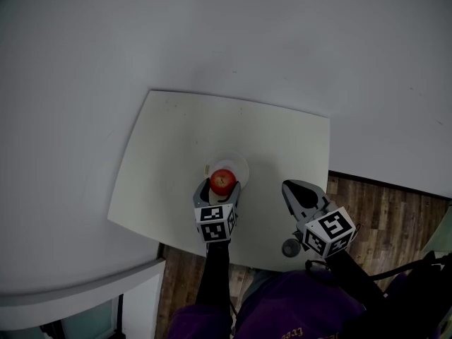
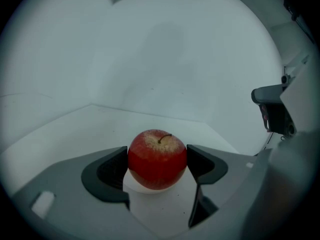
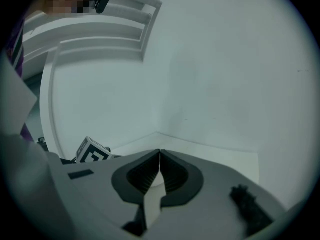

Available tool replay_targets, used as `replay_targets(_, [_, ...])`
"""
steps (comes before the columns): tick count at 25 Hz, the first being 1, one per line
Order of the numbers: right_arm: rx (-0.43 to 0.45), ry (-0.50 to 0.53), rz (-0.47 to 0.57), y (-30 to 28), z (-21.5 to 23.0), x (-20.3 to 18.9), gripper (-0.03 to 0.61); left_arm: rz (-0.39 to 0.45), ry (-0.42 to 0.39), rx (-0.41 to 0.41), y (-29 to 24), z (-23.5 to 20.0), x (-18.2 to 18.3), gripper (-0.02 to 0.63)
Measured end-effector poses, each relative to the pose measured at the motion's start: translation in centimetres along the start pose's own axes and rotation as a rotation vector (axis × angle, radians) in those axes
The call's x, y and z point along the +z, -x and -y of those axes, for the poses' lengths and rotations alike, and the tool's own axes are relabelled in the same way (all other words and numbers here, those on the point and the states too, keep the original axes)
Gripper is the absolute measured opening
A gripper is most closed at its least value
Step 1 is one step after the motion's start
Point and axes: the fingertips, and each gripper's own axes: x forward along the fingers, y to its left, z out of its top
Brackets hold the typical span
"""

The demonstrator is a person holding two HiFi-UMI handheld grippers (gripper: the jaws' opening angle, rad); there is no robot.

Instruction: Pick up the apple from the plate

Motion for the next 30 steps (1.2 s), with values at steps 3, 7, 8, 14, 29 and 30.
replay_targets(3, [0.001, 0.000, -0.001, 0.2, -0.1, -0.1, 0.011, 0.000, 0.005, -0.001, 0.4, 0.0, -0.2, 0.377])
replay_targets(7, [0.008, 0.003, -0.003, 0.3, -0.5, -0.2, 0.011, 0.000, 0.017, 0.002, 0.9, -0.1, -0.4, 0.377])
replay_targets(8, [0.010, 0.004, -0.003, 0.4, -0.6, -0.3, 0.011, -0.001, 0.019, 0.004, 1.0, -0.1, -0.5, 0.377])
replay_targets(14, [0.021, 0.008, -0.002, 0.6, -1.0, -0.2, 0.011, -0.014, 0.014, 0.021, 1.9, -0.3, -1.3, 0.377])
replay_targets(29, [0.033, 0.019, -0.006, 0.6, -2.0, -0.4, 0.011, -0.026, 0.028, 0.037, 3.3, -1.0, -2.8, 0.377])
replay_targets(30, [0.032, 0.020, -0.006, 0.6, -2.0, -0.4, 0.011, -0.028, 0.028, 0.038, 3.4, -1.0, -2.9, 0.377])
